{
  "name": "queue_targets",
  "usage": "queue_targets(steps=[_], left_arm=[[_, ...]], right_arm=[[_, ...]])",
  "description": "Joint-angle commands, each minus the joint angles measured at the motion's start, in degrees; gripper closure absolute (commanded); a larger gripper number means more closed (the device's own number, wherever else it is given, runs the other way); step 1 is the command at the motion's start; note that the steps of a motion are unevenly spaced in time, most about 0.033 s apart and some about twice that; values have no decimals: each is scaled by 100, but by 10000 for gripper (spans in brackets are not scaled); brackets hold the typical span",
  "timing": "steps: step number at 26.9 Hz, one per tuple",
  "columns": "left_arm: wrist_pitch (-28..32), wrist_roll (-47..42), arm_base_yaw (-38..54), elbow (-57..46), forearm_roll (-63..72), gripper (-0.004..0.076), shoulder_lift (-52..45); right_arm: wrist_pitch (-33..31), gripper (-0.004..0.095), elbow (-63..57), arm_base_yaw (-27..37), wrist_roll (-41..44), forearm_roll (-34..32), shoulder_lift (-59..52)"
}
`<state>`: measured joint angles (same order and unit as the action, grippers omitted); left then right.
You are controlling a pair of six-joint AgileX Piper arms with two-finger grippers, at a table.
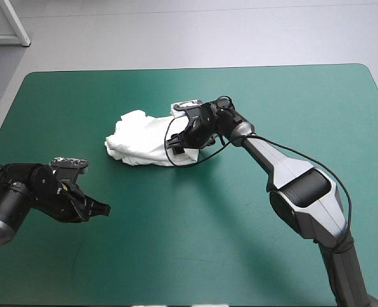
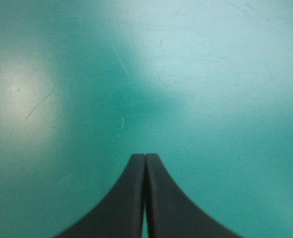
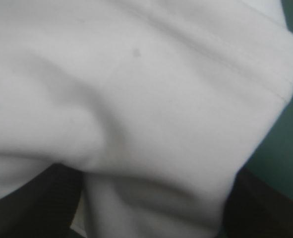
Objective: Fold the cloth
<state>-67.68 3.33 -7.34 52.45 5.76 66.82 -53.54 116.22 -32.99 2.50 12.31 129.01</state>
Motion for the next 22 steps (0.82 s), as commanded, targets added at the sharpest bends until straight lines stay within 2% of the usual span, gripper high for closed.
queue_targets(steps=[1,3,4,7,10,14,15,22], left_arm=[[4,-7,-15,141,109,733,-287],[4,-7,-15,141,109,733,-377],[4,-7,-15,141,109,733,-378],[4,-19,-15,141,109,733,-388],[62,-19,-15,141,109,733,-388],[266,-5,-15,141,319,733,-388],[328,33,-15,141,395,733,-388],[554,334,-15,141,671,733,-388]], right_arm=[[-21,502,401,18,-20,81,2],[-46,873,470,18,-75,81,-44],[-45,919,470,18,-113,49,-130],[-244,927,470,18,-102,-451,-435],[-739,927,470,76,94,-1110,-745],[-1429,927,460,420,106,-1387,-1049],[-1624,927,460,562,106,-1450,-1106],[-1625,927,-114,2024,57,-1762,-1682]])
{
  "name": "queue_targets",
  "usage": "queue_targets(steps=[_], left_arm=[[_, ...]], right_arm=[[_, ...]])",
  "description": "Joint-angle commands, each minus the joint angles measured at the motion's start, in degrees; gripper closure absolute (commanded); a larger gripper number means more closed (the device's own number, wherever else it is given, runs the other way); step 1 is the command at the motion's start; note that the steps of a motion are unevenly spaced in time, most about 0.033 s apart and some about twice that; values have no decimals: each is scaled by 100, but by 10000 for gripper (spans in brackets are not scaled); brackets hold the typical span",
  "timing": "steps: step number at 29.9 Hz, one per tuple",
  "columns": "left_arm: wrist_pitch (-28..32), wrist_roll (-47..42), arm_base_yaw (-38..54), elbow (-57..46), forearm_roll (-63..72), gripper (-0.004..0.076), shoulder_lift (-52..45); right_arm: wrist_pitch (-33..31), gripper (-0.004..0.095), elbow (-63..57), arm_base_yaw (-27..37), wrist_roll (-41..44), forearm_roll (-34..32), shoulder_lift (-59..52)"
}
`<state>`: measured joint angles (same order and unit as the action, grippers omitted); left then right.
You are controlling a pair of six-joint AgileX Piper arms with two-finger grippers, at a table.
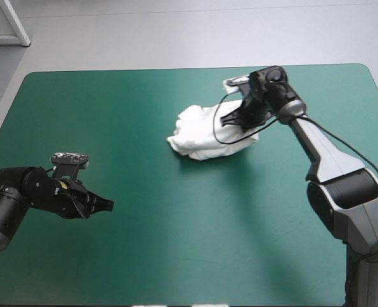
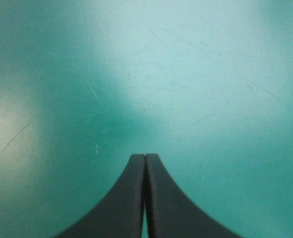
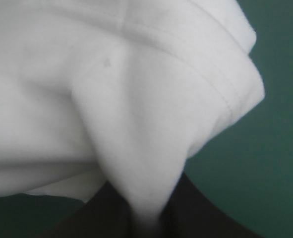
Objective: Fold the cloth
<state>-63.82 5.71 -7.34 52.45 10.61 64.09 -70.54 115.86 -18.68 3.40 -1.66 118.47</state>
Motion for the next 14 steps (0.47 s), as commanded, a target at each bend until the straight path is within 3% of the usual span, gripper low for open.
queue_targets(steps=[1,7,11,14], left_arm=[[168,129,-15,141,185,733,-115],[120,235,-15,141,202,733,-115],[146,308,-15,141,202,733,-115],[190,415,-15,141,202,733,-115]], right_arm=[[75,927,-208,818,-33,-441,-689],[159,927,-958,2699,-76,-151,-808],[392,920,-1394,3706,-438,516,-808],[484,763,-1514,4065,-475,711,-808]])
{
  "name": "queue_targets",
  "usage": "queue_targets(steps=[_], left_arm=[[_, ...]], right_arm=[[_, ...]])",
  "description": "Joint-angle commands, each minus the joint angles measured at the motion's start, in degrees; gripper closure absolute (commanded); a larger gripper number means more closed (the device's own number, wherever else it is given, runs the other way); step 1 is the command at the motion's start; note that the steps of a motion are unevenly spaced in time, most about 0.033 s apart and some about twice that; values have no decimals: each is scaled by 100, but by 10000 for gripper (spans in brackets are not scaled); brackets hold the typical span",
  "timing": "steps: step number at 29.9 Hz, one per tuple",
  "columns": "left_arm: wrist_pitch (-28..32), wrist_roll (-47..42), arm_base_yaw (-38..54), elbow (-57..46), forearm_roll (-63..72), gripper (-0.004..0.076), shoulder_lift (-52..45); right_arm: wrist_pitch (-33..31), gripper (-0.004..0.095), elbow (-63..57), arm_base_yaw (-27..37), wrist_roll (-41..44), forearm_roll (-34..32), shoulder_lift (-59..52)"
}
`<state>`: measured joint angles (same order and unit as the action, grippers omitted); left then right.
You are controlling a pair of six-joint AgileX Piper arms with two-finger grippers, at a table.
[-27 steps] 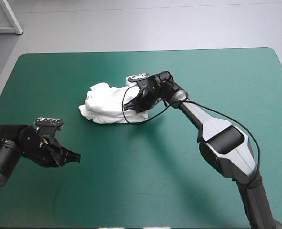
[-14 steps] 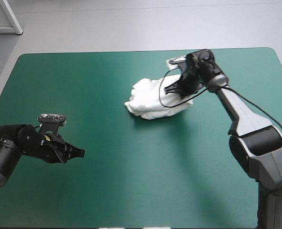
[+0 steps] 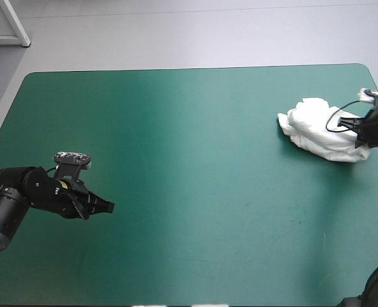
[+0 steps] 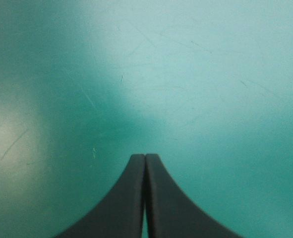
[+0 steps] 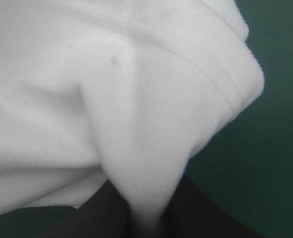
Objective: Fold the cloth
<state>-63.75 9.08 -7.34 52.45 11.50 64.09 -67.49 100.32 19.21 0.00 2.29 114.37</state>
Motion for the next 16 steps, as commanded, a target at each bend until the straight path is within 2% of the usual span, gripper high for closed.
queue_targets(steps=[1,3,5,7,9,12,14,16], left_arm=[[185,89,-15,141,113,733,-115],[237,115,-15,141,113,733,-115],[294,115,-15,141,113,733,-115],[332,115,-15,141,113,733,-115],[368,125,-15,141,88,733,-115],[493,136,-15,141,60,733,-115],[596,136,-15,141,-23,733,-115],[732,136,-15,141,-31,733,-119]], right_arm=[[179,677,40,351,-182,399,-398],[168,420,40,412,-232,562,-398],[85,207,40,436,-177,616,-410],[-115,80,40,436,-158,718,-432],[-234,77,40,436,-158,744,-520],[-233,138,-67,436,-121,781,-921],[-233,215,-230,436,-121,839,-1343],[-220,360,-496,398,-195,842,-1809]])
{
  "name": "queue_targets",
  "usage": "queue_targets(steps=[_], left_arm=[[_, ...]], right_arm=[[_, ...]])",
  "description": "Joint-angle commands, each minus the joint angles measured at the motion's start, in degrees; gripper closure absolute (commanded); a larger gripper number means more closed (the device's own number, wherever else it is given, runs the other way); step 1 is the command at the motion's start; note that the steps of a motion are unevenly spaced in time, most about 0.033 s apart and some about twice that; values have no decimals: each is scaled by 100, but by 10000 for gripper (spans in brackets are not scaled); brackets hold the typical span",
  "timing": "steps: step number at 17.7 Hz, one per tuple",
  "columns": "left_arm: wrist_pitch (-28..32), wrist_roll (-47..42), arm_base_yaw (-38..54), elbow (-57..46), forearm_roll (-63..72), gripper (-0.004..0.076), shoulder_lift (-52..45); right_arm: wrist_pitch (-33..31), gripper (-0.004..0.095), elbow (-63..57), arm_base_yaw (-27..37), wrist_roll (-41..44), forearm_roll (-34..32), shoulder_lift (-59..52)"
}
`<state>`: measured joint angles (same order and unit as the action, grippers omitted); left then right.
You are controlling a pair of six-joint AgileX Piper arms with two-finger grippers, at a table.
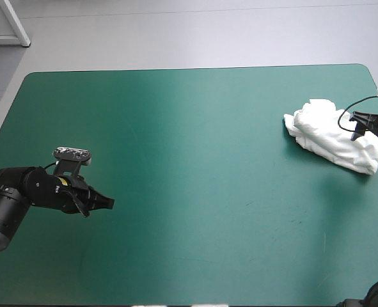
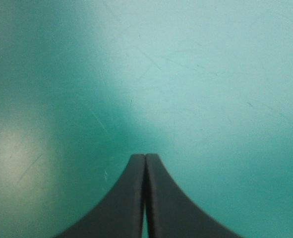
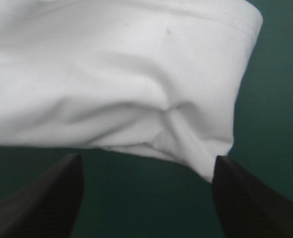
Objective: Fold the cloth
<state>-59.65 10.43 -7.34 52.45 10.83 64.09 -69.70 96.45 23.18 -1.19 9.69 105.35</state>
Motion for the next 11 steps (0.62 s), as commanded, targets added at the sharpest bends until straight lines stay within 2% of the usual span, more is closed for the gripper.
queue_targets(steps=[1,5,8,11], left_arm=[[398,0,-15,141,36,733,-119],[595,15,-15,141,36,733,-156],[865,15,-15,113,36,733,-250],[1392,15,-15,43,96,733,-383]], right_arm=[[21,458,-239,-16,-89,87,-1094],[366,910,-1241,-221,-365,114,-2055],[1039,914,-2244,-566,-383,114,-2952],[2184,915,-3646,-1108,-522,114,-4062]])
